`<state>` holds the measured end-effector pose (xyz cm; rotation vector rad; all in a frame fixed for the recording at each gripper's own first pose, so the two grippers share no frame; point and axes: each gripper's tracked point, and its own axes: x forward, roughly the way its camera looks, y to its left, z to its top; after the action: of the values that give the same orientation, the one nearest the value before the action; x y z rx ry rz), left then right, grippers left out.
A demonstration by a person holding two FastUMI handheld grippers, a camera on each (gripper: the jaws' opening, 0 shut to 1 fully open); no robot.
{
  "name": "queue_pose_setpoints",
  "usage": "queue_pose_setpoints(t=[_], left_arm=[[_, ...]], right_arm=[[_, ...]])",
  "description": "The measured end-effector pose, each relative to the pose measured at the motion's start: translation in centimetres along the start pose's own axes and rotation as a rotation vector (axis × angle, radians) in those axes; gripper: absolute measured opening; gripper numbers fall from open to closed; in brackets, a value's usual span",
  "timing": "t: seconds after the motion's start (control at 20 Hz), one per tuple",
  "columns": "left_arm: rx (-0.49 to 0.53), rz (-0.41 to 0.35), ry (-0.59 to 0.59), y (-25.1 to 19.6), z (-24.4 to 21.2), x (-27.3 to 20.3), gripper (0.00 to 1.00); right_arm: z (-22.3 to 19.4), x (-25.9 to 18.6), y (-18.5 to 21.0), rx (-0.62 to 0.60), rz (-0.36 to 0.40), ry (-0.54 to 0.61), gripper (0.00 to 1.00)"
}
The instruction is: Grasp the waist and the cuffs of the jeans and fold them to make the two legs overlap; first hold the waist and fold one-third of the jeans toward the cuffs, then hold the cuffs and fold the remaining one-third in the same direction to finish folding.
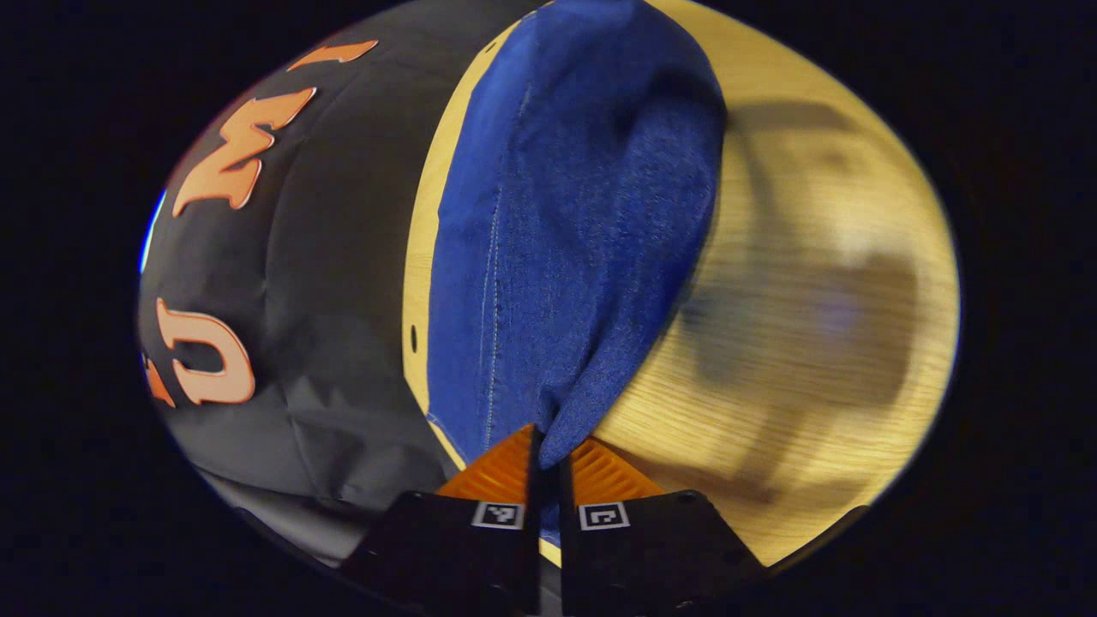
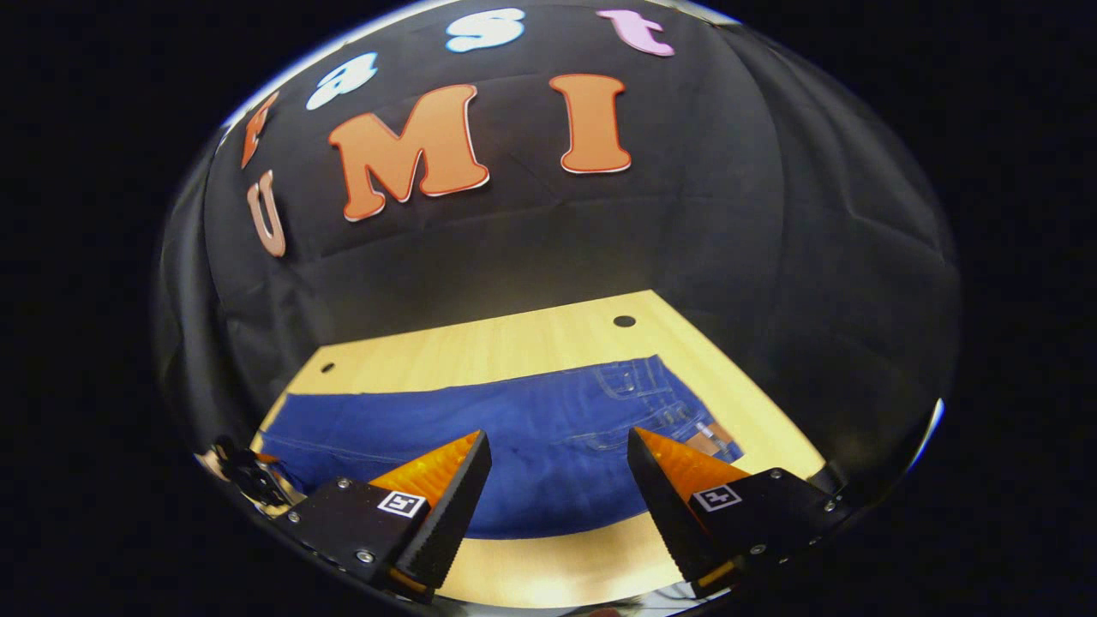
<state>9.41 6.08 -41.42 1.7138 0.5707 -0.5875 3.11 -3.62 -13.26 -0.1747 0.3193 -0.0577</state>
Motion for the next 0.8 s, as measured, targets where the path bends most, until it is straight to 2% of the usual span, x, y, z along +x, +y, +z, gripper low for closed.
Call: queue_pose_setpoints(t=[0.05,0.1,0.15,0.2,0.3,0.45,0.6,0.8], left_arm=[[-0.016,0.019,0.006,0.4,-0.5,1.1,0.07],[-0.036,0.003,0.004,-0.1,-0.2,-0.4,0.02],[-0.06,-0.013,0.005,-0.1,-0.3,-0.6,0.02],[-0.068,-0.021,0.004,-0.3,-0.2,-0.5,0.02],[-0.064,-0.03,0.006,-0.2,-0.1,-0.5,0.02],[-0.056,-0.018,0.012,-0.1,0.0,-0.7,0.02],[-0.057,-0.011,0.019,-0.1,-0.1,-0.7,0.02],[-0.043,-0.02,0.022,0.0,0.0,-0.7,0.02]], right_arm=[[0.2,0.3,-1.0,-0.095,-0.019,-0.014,0.98],[0.2,0.5,-1.9,-0.212,-0.034,-0.024,0.97],[-0.1,0.8,-3.8,-0.437,-0.083,-0.045,0.99],[-0.3,0.8,-4.9,-0.596,-0.105,-0.041,0.99],[-2.0,1.0,-6.7,-0.924,-0.108,-0.003,0.98],[-6.1,1.1,-7.4,-1.283,-0.025,0.061,0.98],[-11.1,0.4,-6.6,-1.496,0.08,0.122,0.98],[-13.3,2.5,-6.8,-1.569,0.125,0.171,0.98]])
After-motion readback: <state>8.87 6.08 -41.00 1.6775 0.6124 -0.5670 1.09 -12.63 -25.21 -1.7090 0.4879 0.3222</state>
